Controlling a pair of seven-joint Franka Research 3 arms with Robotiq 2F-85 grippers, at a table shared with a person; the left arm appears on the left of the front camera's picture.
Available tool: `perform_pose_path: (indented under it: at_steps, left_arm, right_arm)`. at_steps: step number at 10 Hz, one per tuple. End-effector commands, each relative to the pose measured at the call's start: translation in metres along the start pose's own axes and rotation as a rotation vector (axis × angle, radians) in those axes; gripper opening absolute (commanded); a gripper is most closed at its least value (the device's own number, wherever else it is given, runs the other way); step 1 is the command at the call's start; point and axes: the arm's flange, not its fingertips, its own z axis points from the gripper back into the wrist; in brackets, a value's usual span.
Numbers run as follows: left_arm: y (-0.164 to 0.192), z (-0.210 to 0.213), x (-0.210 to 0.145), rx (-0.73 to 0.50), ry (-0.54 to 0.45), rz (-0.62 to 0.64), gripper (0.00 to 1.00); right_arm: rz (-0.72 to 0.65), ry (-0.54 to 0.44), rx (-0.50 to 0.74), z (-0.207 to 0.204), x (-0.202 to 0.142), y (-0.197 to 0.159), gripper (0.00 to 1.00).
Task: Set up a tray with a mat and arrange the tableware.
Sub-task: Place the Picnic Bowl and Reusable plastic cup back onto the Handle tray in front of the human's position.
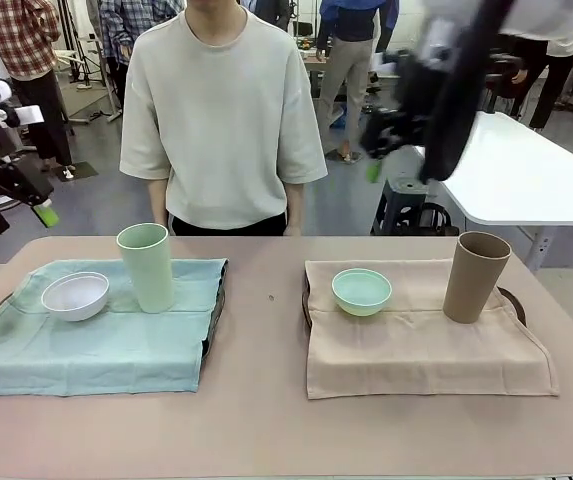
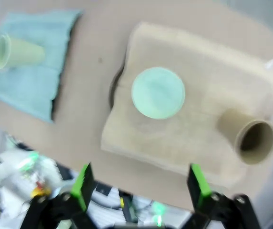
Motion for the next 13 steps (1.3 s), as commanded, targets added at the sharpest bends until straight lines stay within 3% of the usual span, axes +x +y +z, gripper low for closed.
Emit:
perform_pose_path:
  at_steps: [1, 3, 4, 5, 7, 10, 13]
  left_arm:
    - [0.006, 0.008, -0.004, -0.036, -0.001, -0.013, 1.00]
    - [0.007, 0.008, -0.001, -0.044, -0.017, -0.021, 1.00]
    - [0.001, 0.010, -0.003, -0.035, -0.074, -0.023, 1.00]
    - [0.007, 0.007, -0.005, -0.016, -0.002, 0.005, 1.00]
    - [0.005, 0.008, -0.003, -0.013, -0.019, 0.002, 1.00]
    - [0.055, 0.037, -0.015, -0.224, -0.035, 0.055, 1.00]
    - [0.101, 0.058, -0.036, -0.453, -0.060, 0.087, 1.00]
  right_arm:
    - [-0.128, -0.033, 0.039, -0.006, -0.031, -0.048, 1.00]
    - [-0.191, 0.017, 0.032, -0.013, -0.042, -0.089, 1.00]
    - [-0.140, -0.014, 0.016, 0.007, -0.029, -0.065, 1.00]
    - [-0.140, -0.014, 0.016, 0.007, -0.029, -0.065, 1.00]
    - [-0.170, -0.005, 0.012, 0.002, -0.037, -0.082, 1.00]
    - [-0.325, 0.019, 0.326, 0.019, -0.064, -0.181, 1.00]
    - [-0.367, -0.054, 0.679, 0.030, -0.120, -0.262, 1.00]
